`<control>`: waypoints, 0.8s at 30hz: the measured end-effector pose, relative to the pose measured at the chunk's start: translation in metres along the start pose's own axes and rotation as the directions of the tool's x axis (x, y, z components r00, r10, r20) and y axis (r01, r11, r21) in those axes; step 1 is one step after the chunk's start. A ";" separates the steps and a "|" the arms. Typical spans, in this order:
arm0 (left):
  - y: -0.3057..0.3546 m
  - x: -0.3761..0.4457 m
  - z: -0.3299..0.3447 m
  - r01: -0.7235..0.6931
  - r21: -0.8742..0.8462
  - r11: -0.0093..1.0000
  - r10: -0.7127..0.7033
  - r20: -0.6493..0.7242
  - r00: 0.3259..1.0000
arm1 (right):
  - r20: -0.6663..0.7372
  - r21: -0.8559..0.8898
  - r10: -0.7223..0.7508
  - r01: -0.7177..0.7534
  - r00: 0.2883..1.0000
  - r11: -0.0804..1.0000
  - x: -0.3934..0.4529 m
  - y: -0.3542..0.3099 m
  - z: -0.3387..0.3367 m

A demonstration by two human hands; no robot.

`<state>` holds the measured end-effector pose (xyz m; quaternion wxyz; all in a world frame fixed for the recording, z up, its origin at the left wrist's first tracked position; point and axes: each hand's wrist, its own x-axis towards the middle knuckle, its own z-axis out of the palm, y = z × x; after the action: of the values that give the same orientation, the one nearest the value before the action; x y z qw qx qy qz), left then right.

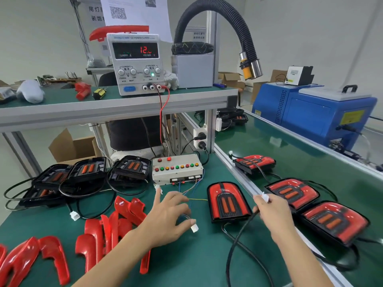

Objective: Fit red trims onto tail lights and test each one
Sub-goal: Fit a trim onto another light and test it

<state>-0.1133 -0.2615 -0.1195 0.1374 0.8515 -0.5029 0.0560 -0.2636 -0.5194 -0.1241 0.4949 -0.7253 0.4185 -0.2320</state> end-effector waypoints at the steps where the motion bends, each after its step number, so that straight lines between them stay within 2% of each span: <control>1: 0.008 -0.004 0.001 -0.042 -0.003 0.999 0.041 -0.111 0.993 | 0.011 -0.047 0.002 -0.001 1.000 0.999 0.004 0.000 0.002; 3: 0.030 -0.015 0.004 -0.113 -0.103 0.988 0.076 -0.310 0.948 | 0.073 -0.080 0.001 0.005 0.997 0.997 0.010 -0.001 0.008; 4: 0.044 -0.021 0.005 -0.109 -0.192 0.975 0.040 -0.332 0.942 | 0.112 -0.079 0.001 0.008 0.994 0.997 0.014 0.000 0.012; 6: 0.073 -0.035 0.009 0.032 -0.335 0.942 -0.099 -0.186 0.978 | 0.182 -0.066 0.018 -0.006 0.983 0.998 0.018 0.002 0.018; 8: 0.094 -0.046 0.018 0.183 -0.306 0.934 -0.184 0.026 0.983 | 0.222 -0.050 0.029 -0.019 0.975 0.999 0.019 0.003 0.022; 11: 0.116 -0.053 0.030 0.335 -0.288 0.897 -0.267 0.250 0.931 | 0.264 -0.042 0.054 -0.044 0.963 0.998 0.021 0.000 0.021; 13: 0.125 -0.054 0.035 0.387 -0.307 0.870 -0.295 0.305 0.905 | 0.293 -0.006 0.089 -0.092 0.952 0.996 0.022 -0.001 0.019; 16: 0.129 -0.051 0.038 0.434 -0.304 0.848 -0.357 0.279 0.892 | 0.318 0.083 0.157 -0.193 0.935 0.978 0.024 -0.001 0.018; 19: 0.117 -0.047 0.031 0.436 -0.394 0.809 -0.402 0.170 0.900 | 0.358 0.203 0.210 -0.296 0.910 0.933 0.023 -0.001 0.014; 22: 0.104 -0.050 0.020 0.386 -0.602 0.699 -0.444 0.058 0.894 | 0.405 0.340 0.193 -0.344 0.894 0.875 0.020 0.003 0.005; 24: 0.097 -0.057 0.021 0.363 -0.726 0.584 -0.469 0.064 0.881 | 0.421 0.429 0.149 -0.341 0.895 0.836 0.017 0.009 0.000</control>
<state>-0.2268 -0.2641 -0.1353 0.5022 0.8158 -0.2594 -0.1220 -0.2578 -0.5350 -0.1334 0.7589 -0.5445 0.3354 -0.1232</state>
